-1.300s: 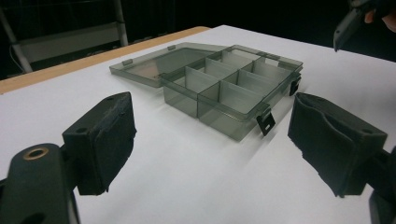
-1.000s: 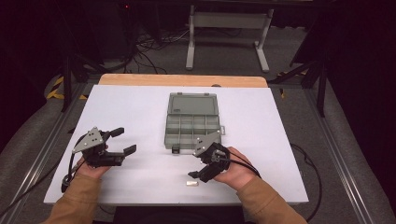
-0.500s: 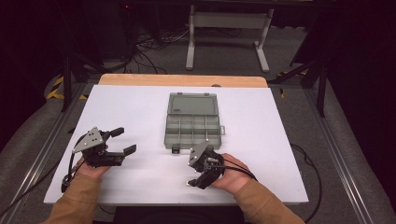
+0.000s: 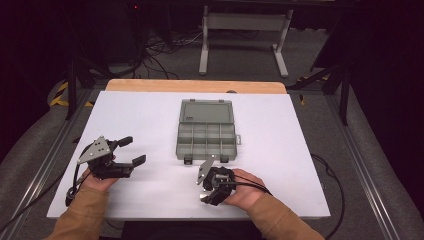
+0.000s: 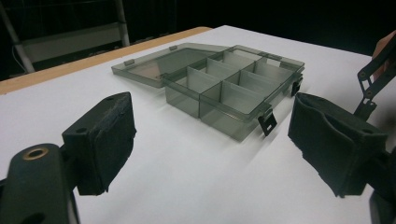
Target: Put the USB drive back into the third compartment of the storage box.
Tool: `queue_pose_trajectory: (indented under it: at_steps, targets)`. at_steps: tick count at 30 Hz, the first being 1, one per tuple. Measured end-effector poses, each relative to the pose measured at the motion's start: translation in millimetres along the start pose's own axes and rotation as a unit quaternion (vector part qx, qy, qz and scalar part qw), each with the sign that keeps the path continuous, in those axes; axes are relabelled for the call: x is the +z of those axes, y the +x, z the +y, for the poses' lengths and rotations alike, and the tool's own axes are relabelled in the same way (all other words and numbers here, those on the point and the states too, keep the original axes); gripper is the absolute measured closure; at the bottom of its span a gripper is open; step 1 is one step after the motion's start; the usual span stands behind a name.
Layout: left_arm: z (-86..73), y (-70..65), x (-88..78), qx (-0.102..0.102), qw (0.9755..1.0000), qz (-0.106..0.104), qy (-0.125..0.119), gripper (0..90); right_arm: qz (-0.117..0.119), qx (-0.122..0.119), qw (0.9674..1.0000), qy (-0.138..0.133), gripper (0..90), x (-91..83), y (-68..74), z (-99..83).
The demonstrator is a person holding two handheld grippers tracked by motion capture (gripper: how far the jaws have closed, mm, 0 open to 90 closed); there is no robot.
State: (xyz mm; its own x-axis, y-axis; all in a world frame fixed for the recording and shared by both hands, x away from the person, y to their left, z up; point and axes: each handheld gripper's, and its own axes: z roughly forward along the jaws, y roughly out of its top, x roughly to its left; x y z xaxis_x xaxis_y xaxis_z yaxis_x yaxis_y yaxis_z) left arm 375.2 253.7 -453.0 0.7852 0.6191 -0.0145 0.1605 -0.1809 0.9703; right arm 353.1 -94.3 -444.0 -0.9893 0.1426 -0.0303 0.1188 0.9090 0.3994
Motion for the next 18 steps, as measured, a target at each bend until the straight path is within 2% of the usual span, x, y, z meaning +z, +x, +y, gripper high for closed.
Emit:
queue_pose_trajectory:
  at_steps: [4,16,18]
  targets:
    - [0.2,-0.2,0.1,0.003,1.0000,0.000,0.000,15.3,0.001,0.001,1.0000,0.001,57.6,1.3,0.7,-0.2]
    - [0.3,-0.9,0.3,0.003,1.0000,0.000,0.000,15.3,0.005,-0.019,0.9996,0.020,70.6,7.8,4.8,4.3]
    - [0.6,-0.8,0.1,0.006,1.0000,0.000,-0.001,15.3,0.003,-0.029,0.9994,0.017,72.5,8.4,4.4,4.6]
